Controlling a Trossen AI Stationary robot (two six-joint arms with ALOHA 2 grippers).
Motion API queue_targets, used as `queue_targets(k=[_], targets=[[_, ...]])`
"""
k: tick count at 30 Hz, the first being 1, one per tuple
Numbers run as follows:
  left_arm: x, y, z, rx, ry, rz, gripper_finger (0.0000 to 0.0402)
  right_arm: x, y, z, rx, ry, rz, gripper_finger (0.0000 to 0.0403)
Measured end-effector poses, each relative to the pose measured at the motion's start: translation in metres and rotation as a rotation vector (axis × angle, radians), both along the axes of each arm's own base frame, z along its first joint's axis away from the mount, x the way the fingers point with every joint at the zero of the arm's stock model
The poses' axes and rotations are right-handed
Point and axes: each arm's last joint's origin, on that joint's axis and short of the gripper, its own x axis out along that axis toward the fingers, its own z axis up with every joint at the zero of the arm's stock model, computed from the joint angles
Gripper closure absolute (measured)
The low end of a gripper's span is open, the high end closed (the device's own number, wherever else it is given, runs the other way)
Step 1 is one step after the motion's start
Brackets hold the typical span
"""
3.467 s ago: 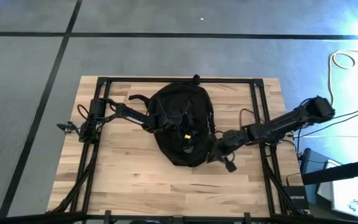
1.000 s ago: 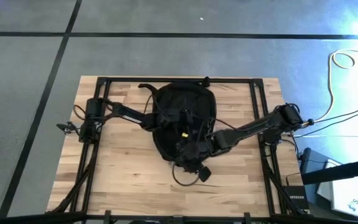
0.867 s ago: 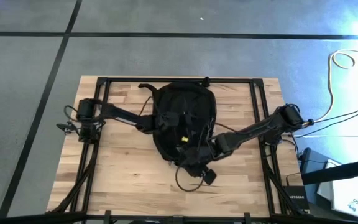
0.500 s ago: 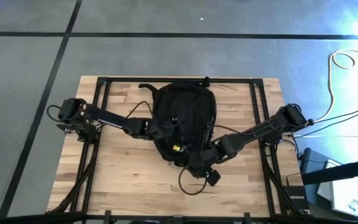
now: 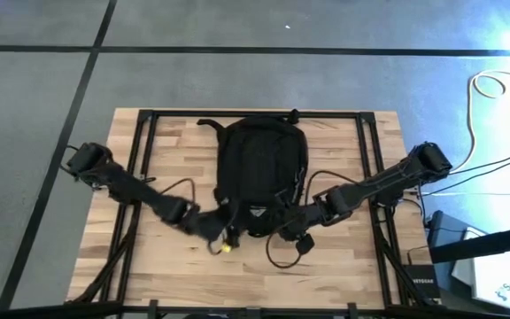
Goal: Unpack backpack
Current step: Open the black backpack
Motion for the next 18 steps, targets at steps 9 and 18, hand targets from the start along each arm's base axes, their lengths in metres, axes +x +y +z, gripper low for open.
queue_targets(k=[9,18], targets=[[-0.029,-0.033,-0.017,-0.239,0.095,0.005,0.0128,0.018,-0.024,-0.016,0.09,-0.16,-0.065,0.0247],[-0.021,-0.057,-0.027,-0.569,0.016,-0.015,0.0128,0.013,-0.03,-0.034,0.227,-0.043,-0.041,0.0247]])
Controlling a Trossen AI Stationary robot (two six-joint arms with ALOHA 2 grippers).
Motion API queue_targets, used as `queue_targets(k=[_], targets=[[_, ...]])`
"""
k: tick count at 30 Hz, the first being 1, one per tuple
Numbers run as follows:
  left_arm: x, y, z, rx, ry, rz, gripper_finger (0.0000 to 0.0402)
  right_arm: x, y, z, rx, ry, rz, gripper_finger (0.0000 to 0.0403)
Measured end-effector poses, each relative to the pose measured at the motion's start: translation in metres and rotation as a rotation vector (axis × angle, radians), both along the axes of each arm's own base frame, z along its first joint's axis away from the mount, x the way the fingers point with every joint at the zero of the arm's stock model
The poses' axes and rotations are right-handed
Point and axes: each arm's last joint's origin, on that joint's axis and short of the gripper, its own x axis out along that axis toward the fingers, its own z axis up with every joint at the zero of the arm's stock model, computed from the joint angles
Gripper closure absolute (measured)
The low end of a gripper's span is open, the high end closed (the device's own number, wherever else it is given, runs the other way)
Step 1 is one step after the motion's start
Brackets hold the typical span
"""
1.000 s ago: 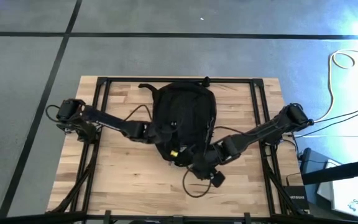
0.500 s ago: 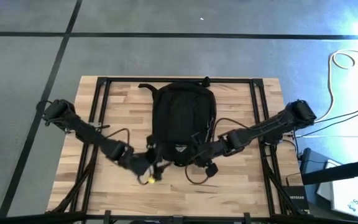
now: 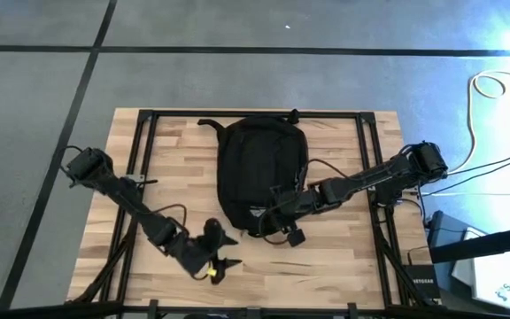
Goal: Unpack backpack
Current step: Open the black backpack
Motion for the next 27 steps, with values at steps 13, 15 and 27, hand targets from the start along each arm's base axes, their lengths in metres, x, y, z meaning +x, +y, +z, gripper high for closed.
queue_targets(k=[13,15,27], targets=[[0.015,0.013,-0.07,0.206,0.203,0.134,0.0128,0.004,0.001,0.004,0.021,-0.051,-0.008,0.0246],[0.013,0.012,-0.07,0.247,0.187,0.165,0.0128,0.003,0.001,0.004,0.02,-0.048,-0.007,0.0246],[0.025,0.024,-0.069,0.305,0.147,0.206,0.0128,0.005,0.001,0.006,0.02,-0.079,0.0,0.0246]])
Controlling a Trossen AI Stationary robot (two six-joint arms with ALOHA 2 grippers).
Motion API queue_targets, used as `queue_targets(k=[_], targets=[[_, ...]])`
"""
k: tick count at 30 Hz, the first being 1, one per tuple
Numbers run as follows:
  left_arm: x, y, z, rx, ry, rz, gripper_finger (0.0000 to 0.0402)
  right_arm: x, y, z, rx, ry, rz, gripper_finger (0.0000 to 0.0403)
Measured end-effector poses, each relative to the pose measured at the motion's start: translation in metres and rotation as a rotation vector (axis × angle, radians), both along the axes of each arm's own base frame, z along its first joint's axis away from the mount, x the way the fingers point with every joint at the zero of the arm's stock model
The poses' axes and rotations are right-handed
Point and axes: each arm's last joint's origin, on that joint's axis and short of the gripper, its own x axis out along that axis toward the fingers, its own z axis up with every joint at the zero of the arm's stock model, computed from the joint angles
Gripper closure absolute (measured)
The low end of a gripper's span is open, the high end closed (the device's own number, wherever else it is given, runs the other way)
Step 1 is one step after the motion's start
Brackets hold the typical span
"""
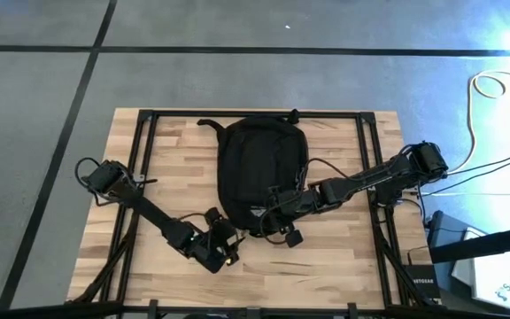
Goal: Unpack backpack
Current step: Open the black backpack
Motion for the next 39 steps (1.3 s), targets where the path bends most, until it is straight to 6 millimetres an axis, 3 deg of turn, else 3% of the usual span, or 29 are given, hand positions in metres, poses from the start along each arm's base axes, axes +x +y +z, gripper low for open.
queue_targets(k=[8,20,24,31,33,39], targets=[[0.014,0.008,-0.015,-0.105,0.024,-0.027,0.0128,0.002,0.001,0.003,0.014,-0.041,0.005,0.0246],[0.017,0.014,-0.011,0.014,-0.079,0.099,0.0131,0.002,0.001,0.003,0.013,-0.036,0.006,0.0246],[0.017,0.015,-0.01,0.065,-0.087,0.118,0.0184,0.002,0.001,0.003,0.013,-0.036,0.005,0.0246],[0.015,0.012,-0.01,0.104,-0.069,0.084,0.0371,0.002,0.001,0.003,0.013,-0.034,0.006,0.0246],[0.014,0.01,-0.01,0.108,-0.065,0.072,0.0388,0.0,0.0,0.001,0.01,-0.007,0.002,0.0246],[0.013,0.007,-0.01,0.104,-0.063,0.061,0.0387,-0.006,-0.004,-0.008,-0.075,0.092,-0.061,0.0246]])
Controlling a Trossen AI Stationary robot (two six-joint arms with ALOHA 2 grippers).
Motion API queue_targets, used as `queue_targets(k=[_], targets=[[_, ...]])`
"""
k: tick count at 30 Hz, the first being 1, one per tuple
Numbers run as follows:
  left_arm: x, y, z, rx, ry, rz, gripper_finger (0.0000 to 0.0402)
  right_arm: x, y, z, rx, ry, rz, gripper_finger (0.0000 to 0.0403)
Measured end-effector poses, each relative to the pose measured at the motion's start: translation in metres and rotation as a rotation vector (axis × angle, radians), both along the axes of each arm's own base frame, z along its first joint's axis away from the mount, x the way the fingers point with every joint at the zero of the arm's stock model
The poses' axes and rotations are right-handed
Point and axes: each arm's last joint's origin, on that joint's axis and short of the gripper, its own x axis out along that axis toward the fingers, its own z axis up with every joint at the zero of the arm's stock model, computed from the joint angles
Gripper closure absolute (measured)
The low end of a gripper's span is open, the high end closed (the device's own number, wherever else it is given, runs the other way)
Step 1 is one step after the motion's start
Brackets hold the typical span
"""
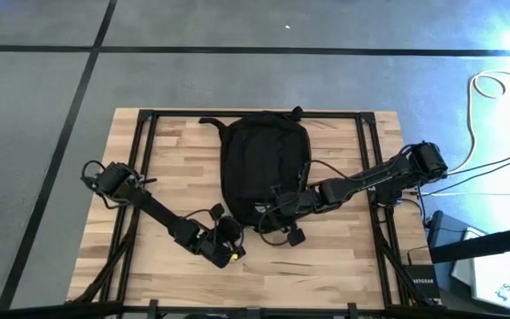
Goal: Unpack backpack
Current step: Open the black backpack
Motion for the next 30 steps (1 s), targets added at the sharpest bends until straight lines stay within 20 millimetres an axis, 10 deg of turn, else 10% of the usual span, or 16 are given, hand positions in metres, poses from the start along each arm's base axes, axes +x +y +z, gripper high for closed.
queue_targets(k=[10,18,30], targets=[[0.001,0.001,0.0,0.032,0.023,-0.019,0.0389,0.002,0.001,-0.001,-0.025,-0.017,0.038,0.0253],[0.0,0.001,0.001,0.055,0.032,-0.029,0.039,0.001,0.003,-0.002,0.039,0.009,0.106,0.0388],[-0.02,0.012,0.017,0.069,0.144,0.022,0.0391,-0.006,0.003,-0.007,0.074,0.1,0.127,0.0398]])
